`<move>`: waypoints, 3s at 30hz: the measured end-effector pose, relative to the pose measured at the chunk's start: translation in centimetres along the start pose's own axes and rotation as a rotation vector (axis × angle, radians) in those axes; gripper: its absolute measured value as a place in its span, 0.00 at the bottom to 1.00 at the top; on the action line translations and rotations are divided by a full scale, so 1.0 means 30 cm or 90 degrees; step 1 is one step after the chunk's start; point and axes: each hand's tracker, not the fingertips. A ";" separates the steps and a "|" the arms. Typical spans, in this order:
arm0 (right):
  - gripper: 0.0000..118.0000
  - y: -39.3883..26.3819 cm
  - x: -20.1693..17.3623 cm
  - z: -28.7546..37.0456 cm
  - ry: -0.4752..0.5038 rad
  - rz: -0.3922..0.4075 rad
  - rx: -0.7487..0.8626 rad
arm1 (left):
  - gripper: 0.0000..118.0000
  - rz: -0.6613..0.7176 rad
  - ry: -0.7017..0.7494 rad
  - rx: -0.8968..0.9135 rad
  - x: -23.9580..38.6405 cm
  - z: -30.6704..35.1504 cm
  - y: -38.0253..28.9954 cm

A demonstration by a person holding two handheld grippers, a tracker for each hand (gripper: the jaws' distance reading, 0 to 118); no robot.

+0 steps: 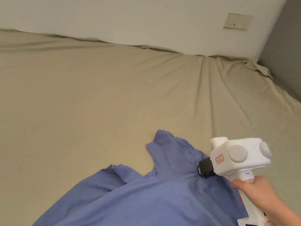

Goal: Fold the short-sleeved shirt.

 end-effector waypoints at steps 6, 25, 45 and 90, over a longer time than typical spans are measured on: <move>0.05 -0.065 -0.059 0.083 -0.063 0.057 0.071 | 0.00 -0.001 -0.034 0.025 0.034 0.028 0.047; 0.05 -0.371 0.099 1.565 -0.136 -0.041 0.647 | 0.00 -0.184 -0.214 0.473 0.451 0.919 0.654; 0.05 0.039 0.197 1.968 -0.158 -0.042 0.775 | 0.00 -0.228 -0.087 0.564 0.521 1.221 1.199; 0.05 0.231 0.284 0.402 -0.082 -0.080 0.438 | 0.00 -0.225 -0.073 0.279 0.561 -0.353 1.103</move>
